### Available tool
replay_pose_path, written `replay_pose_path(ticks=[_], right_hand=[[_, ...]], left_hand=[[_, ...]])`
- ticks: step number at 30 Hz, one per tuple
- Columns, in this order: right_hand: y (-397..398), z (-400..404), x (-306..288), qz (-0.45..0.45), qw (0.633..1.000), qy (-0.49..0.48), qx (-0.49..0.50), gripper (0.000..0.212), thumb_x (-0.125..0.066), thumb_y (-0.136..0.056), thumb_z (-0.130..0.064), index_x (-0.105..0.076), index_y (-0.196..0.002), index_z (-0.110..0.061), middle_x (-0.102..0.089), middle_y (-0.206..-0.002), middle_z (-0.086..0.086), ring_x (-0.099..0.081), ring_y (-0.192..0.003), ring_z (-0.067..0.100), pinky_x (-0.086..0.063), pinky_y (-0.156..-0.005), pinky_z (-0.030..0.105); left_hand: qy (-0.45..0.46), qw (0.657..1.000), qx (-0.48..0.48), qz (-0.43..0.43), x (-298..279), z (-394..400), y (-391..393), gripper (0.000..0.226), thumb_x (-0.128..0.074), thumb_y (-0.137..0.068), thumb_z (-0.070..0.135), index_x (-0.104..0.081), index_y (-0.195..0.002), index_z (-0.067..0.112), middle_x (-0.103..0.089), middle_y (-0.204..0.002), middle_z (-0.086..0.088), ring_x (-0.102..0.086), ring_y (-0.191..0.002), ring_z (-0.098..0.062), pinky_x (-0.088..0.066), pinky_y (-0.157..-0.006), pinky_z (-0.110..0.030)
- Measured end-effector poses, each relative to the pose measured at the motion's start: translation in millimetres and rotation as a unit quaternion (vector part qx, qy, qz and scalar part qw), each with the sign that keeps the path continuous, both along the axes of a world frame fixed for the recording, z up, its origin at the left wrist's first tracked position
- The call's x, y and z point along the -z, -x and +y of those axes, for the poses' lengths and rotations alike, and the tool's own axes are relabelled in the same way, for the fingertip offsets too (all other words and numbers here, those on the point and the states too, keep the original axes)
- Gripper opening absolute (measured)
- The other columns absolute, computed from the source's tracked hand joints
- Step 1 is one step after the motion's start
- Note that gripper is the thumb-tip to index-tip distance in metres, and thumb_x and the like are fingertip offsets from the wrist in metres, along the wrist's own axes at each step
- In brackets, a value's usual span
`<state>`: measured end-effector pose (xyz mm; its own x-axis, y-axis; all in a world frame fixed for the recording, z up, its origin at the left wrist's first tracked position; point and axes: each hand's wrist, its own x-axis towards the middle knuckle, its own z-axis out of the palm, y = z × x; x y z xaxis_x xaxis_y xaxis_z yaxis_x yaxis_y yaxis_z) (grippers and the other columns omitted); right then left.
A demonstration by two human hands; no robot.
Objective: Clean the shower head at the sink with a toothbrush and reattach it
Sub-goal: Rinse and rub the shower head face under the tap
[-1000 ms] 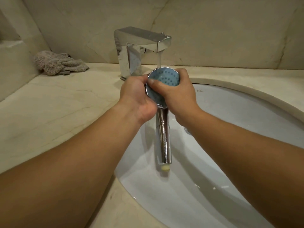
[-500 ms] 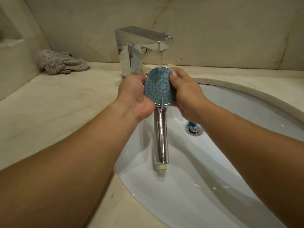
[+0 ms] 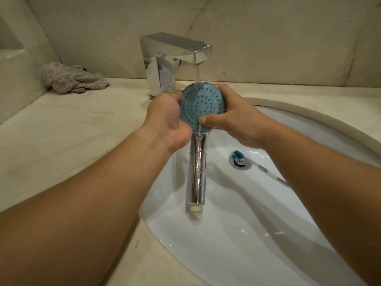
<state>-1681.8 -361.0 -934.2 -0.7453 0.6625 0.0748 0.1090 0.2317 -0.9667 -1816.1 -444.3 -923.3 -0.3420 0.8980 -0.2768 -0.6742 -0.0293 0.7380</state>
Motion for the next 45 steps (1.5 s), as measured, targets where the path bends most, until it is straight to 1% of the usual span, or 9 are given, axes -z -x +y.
replay_pose_path(ticks=[4, 7, 9, 13, 20, 31, 36, 40, 45], right_hand=[[13, -7, 9, 0.016, 0.996, 0.013, 0.092, 0.083, -0.091, -0.062, -0.023, -0.039, -0.126, -0.025, -0.056, -0.116, 0.001, -0.064, -0.104, 0.022, -0.061, -0.073, 0.041], [21, -12, 7, -0.025, 0.987, -0.055, 0.151, 0.093, -0.093, -0.052, -0.035, -0.033, -0.123, -0.030, -0.053, -0.113, -0.002, -0.062, -0.099, 0.018, -0.061, -0.068, 0.038], [20, -9, 3, -0.031, 0.992, -0.062, 0.107, 0.099, -0.091, -0.056, -0.025, -0.027, -0.130, -0.035, -0.049, -0.120, 0.000, -0.060, -0.104, 0.021, -0.061, -0.072, 0.040], [0, 0, -5, -0.020, 0.996, 0.087, -0.017, 0.098, -0.075, -0.069, 0.013, -0.025, -0.139, -0.034, -0.047, -0.125, 0.014, -0.066, -0.102, 0.033, -0.059, -0.076, 0.050], [17, -8, 0, -0.050, 0.997, -0.003, 0.056, 0.097, -0.090, -0.057, -0.010, -0.030, -0.130, -0.032, -0.052, -0.118, 0.006, -0.065, -0.098, 0.028, -0.061, -0.066, 0.045], [-8, 3, 5, 0.017, 0.997, 0.075, -0.021, 0.075, -0.067, -0.086, 0.003, -0.032, -0.144, -0.029, -0.054, -0.124, 0.011, -0.069, -0.100, 0.030, -0.059, -0.080, 0.046], [-9, 5, 6, 0.040, 0.997, 0.061, 0.017, 0.049, -0.060, -0.094, -0.011, -0.042, -0.138, -0.021, -0.063, -0.117, 0.013, -0.069, -0.098, 0.029, -0.058, -0.079, 0.042], [-3, -1, 11, 0.062, 0.995, 0.064, 0.048, 0.035, -0.047, -0.102, -0.023, -0.045, -0.136, -0.018, -0.064, -0.116, 0.014, -0.070, -0.096, 0.027, -0.058, -0.077, 0.045], [-6, 0, 12, 0.093, 0.985, 0.142, 0.016, 0.047, -0.057, -0.096, -0.014, -0.041, -0.139, -0.022, -0.062, -0.123, 0.017, -0.066, -0.106, 0.035, -0.054, -0.088, 0.056]], left_hand=[[0.010, 1.000, -0.005, 0.016, -3, -1, -8, 0.042, -0.031, -0.110, 0.017, -0.068, -0.112, -0.002, -0.073, -0.117, -0.023, -0.074, -0.104, -0.039, -0.064, -0.083, -0.051], [0.003, 0.999, -0.023, 0.029, -2, 1, -9, 0.037, -0.033, -0.108, 0.013, -0.068, -0.111, 0.000, -0.073, -0.119, -0.023, -0.074, -0.105, -0.038, -0.062, -0.090, -0.052], [-0.001, 1.000, -0.020, 0.018, -2, 1, -5, 0.039, -0.032, -0.109, 0.015, -0.066, -0.119, 0.000, -0.072, -0.121, -0.023, -0.073, -0.108, -0.039, -0.057, -0.098, -0.056], [-0.001, 0.999, 0.014, 0.031, -2, -2, -8, 0.040, -0.032, -0.109, 0.014, -0.064, -0.124, -0.006, -0.069, -0.125, -0.026, -0.071, -0.112, -0.041, -0.057, -0.097, -0.057], [-0.004, 0.999, -0.032, 0.032, -5, -1, -8, 0.036, -0.031, -0.111, 0.015, -0.058, -0.130, 0.001, -0.070, -0.124, -0.023, -0.073, -0.107, -0.039, -0.062, -0.087, -0.056], [0.022, 0.996, -0.044, 0.080, -4, -4, -4, 0.036, -0.038, -0.112, 0.026, -0.060, -0.130, 0.004, -0.074, -0.116, -0.017, -0.075, -0.102, -0.033, -0.065, -0.079, -0.049], [0.057, 0.953, 0.041, 0.294, 2, -10, -4, 0.031, -0.059, -0.103, 0.014, -0.052, -0.133, 0.018, -0.070, -0.123, -0.006, -0.072, -0.107, -0.026, -0.061, -0.090, -0.046], [0.054, 0.957, 0.050, 0.279, 6, -12, -4, 0.037, -0.059, -0.102, 0.005, -0.049, -0.135, 0.018, -0.069, -0.125, -0.008, -0.074, -0.105, -0.026, -0.065, -0.079, -0.038], [0.026, 0.957, 0.048, 0.285, 5, -9, -3, 0.024, -0.051, -0.108, 0.019, -0.054, -0.132, 0.019, -0.073, -0.122, -0.006, -0.076, -0.104, -0.023, -0.065, -0.083, -0.041]])
